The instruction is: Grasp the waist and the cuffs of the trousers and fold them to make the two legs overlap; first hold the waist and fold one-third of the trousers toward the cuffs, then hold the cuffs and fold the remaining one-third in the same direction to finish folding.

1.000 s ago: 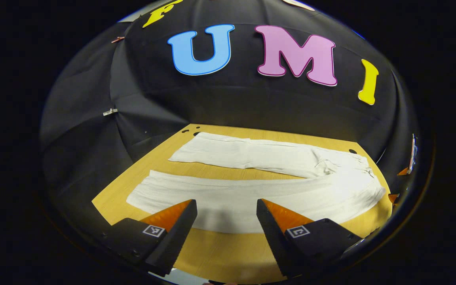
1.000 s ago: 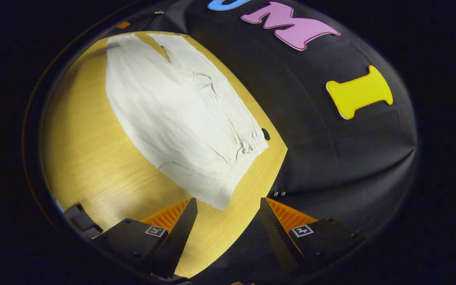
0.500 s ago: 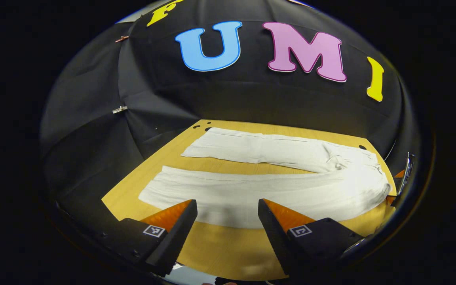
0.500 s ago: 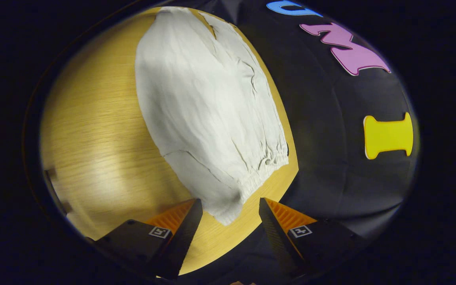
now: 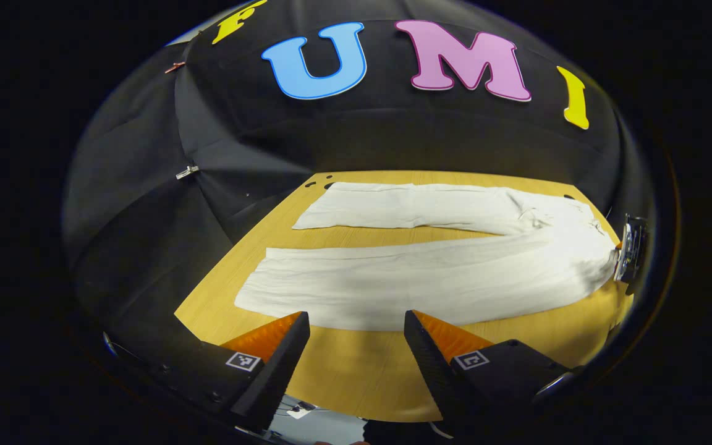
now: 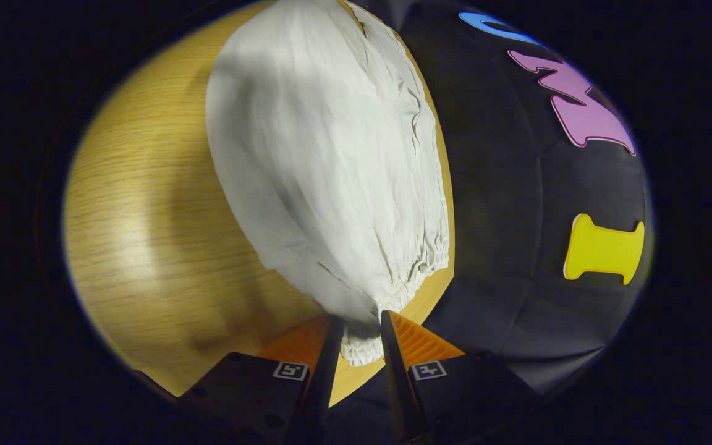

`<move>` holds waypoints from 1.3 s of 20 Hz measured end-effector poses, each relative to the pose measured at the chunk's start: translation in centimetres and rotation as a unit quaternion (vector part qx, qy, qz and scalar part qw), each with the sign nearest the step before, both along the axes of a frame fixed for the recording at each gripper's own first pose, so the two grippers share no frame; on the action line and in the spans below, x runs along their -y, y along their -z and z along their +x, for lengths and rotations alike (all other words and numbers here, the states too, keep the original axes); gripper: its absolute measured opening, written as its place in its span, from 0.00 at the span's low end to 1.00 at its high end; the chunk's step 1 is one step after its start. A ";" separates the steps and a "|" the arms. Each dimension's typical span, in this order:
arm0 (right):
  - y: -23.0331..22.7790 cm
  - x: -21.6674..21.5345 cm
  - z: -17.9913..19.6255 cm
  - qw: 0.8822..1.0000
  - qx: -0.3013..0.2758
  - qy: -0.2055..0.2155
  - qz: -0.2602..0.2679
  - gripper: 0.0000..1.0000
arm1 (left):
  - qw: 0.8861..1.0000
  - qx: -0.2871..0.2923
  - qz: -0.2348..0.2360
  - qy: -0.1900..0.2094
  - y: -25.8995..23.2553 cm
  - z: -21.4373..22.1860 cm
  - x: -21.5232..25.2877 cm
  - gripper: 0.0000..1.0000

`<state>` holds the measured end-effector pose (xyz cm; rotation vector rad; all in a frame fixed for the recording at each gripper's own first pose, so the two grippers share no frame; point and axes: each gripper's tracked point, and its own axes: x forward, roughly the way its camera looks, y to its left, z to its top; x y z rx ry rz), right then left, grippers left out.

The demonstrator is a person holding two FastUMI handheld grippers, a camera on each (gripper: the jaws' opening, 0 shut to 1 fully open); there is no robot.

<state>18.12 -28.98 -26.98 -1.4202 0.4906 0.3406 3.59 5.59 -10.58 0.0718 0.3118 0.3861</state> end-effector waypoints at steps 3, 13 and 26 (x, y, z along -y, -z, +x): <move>0.7 0.1 0.2 1.000 -0.019 0.003 -0.002 0.23 | 1.000 -0.019 0.014 0.000 1.3 -0.2 -1.6 0.98; 0.7 -0.7 -0.4 0.992 -0.123 0.003 -0.011 0.05 | 0.957 -0.118 0.257 0.063 3.6 1.8 -10.4 0.97; 0.7 -0.5 -0.5 0.992 -0.118 -0.007 -0.044 0.05 | 0.765 -0.272 0.548 0.201 6.7 7.2 -16.0 0.88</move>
